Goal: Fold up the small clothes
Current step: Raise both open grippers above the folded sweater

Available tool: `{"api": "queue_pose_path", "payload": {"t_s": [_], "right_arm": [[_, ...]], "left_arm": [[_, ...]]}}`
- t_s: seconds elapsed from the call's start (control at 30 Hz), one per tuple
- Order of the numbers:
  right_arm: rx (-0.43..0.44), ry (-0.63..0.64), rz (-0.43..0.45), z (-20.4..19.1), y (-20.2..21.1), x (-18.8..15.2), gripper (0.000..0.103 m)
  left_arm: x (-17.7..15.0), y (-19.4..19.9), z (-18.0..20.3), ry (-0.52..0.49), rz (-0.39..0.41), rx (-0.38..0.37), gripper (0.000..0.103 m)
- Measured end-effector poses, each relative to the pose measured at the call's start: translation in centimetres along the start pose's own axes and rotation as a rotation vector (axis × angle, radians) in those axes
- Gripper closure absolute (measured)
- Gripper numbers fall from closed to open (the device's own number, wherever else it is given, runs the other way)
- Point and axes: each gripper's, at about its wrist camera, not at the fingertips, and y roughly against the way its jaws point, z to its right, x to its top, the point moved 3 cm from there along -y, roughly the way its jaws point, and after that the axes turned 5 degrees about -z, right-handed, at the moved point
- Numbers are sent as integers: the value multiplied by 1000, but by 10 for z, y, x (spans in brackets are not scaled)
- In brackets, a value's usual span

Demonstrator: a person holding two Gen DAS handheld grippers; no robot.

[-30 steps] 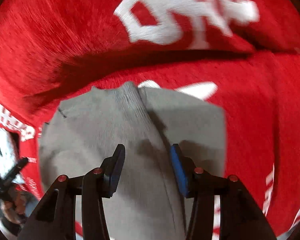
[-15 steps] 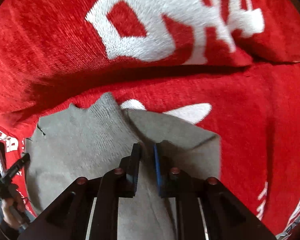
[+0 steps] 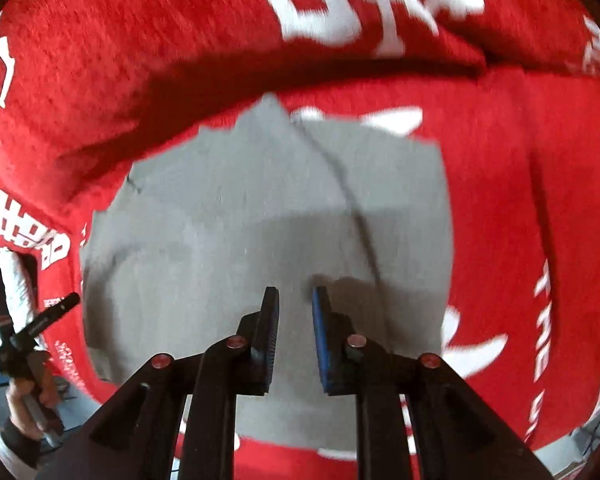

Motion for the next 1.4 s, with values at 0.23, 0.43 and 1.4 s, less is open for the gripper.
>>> {"api": "queue_pose_path", "payload": {"t_s": [0.23,0.43,1.4], "right_arm": [[27,-46,-58,18,0,-30,84],[48,-64,-93,26,3,-50,69],[118,-176,-40,-69,-24,-137,5]], "left_arm": [[-43,10,33,-65,-33,-47,19],[-70,21,57,-79,-41,-53,0],[-91,9,8,-245,-49,-78,0]]}}
